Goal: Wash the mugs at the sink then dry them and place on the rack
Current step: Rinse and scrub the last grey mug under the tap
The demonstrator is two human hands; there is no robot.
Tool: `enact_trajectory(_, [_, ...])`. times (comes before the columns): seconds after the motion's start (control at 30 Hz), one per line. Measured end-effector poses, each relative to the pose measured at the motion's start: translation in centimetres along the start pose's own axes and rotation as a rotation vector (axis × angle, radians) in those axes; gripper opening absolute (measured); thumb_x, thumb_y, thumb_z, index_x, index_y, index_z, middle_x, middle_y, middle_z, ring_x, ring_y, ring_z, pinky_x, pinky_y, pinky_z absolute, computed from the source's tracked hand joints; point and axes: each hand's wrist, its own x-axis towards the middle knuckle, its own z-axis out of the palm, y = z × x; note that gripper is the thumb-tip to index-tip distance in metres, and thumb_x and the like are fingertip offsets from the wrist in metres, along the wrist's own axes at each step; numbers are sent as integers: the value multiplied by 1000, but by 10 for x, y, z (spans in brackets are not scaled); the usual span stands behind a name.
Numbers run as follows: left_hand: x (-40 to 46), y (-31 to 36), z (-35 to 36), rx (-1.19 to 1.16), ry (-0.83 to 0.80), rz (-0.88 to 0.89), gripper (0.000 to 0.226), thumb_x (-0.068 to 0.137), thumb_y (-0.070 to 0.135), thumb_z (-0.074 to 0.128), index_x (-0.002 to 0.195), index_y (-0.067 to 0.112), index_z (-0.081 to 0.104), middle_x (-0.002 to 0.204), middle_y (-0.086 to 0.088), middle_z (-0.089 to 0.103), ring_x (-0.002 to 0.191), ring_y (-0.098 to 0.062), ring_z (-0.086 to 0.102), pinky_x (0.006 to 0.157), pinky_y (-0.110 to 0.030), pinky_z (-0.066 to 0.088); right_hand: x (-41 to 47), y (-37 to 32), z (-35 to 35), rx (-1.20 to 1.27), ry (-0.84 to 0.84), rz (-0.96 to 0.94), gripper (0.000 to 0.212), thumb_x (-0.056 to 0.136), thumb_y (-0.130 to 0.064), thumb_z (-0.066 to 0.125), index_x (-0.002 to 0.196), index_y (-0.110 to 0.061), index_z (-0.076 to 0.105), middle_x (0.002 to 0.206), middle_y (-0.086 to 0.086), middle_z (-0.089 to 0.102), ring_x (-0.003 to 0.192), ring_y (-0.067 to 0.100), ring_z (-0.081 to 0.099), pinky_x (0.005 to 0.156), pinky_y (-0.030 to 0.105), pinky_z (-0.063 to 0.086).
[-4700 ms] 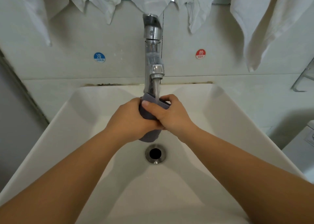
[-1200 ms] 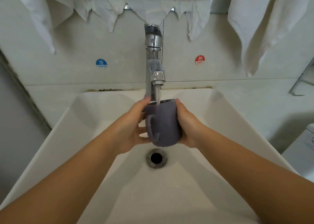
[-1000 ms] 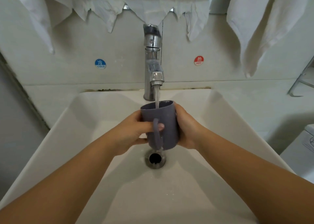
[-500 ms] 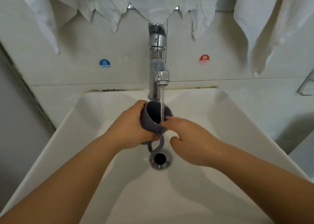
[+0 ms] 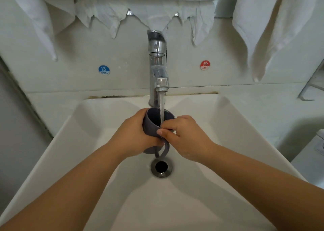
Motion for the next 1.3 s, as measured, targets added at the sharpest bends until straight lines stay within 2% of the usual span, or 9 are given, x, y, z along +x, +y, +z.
enact_trajectory(0.1, [2, 0, 1, -45, -15, -19, 69, 58, 21, 89, 115, 40, 54, 103, 19, 65, 95, -4, 63, 76, -24, 54, 5, 2, 3, 148, 88, 34, 36, 91, -38, 55, 57, -28, 52, 50, -15, 47, 58, 7, 46, 67, 20, 31])
enact_trajectory(0.2, [2, 7, 10, 45, -99, 10, 63, 64, 25, 85, 118, 34, 53, 102, 14, 66, 92, -6, 64, 80, -28, 56, 6, -6, 7, 157, 74, 110, 45, 94, -41, 54, 50, -33, 45, 47, -15, 46, 60, 5, 44, 77, 28, 35])
enact_trajectory(0.37, [4, 10, 7, 100, -33, 49, 53, 59, 26, 85, 103, 33, 54, 93, 12, 65, 81, -7, 65, 65, -22, 53, 7, -19, 6, 414, 50, 226, 20, 100, -20, 43, 83, -22, 54, 84, -4, 58, 79, 10, 55, 71, 26, 43])
enact_trajectory(0.5, [3, 8, 4, 63, -5, 25, 59, 56, 24, 89, 104, 27, 54, 87, 11, 62, 72, 1, 63, 55, -13, 50, 6, -15, 0, 437, 27, 211, 32, 97, -19, 50, 65, -18, 51, 65, -6, 51, 60, 8, 48, 59, 22, 38])
enact_trajectory(0.67, [4, 9, 17, 81, -25, 59, 53, 56, 18, 89, 91, 26, 50, 82, 9, 64, 73, -7, 66, 58, -22, 53, 13, -19, 7, 477, 158, 310, 43, 95, -37, 53, 55, -21, 51, 58, -3, 53, 59, 16, 52, 65, 39, 47])
enact_trajectory(0.83, [4, 5, 5, 22, -4, 27, 69, 54, 22, 91, 109, 28, 50, 96, 8, 61, 79, -8, 65, 63, -26, 58, 0, -13, -3, 545, -42, 195, 24, 97, -8, 47, 76, 0, 55, 71, 4, 51, 65, 15, 46, 63, 28, 38])
enact_trajectory(0.93, [4, 3, 6, -2, 0, 22, 71, 54, 25, 91, 111, 29, 50, 100, 9, 62, 85, -7, 64, 69, -27, 58, 0, -9, -4, 608, 7, 227, 31, 96, -14, 54, 66, -9, 62, 61, -1, 56, 56, 9, 49, 58, 21, 40])
enact_trajectory(1.07, [3, 7, 10, -27, -10, 51, 68, 56, 19, 91, 109, 29, 50, 95, 13, 64, 81, 4, 63, 60, -13, 52, 8, -10, 2, 633, 74, 271, 44, 91, -30, 62, 51, -15, 50, 46, -6, 45, 45, 9, 42, 49, 20, 35])
enact_trajectory(1.3, [8, -3, 2, -105, -6, -58, 76, 55, 22, 91, 118, 26, 49, 105, 9, 62, 95, -12, 63, 75, -29, 57, -2, 0, -10, 456, -85, 155, 18, 95, -14, 56, 89, -13, 73, 84, 1, 69, 78, 13, 61, 79, 28, 48])
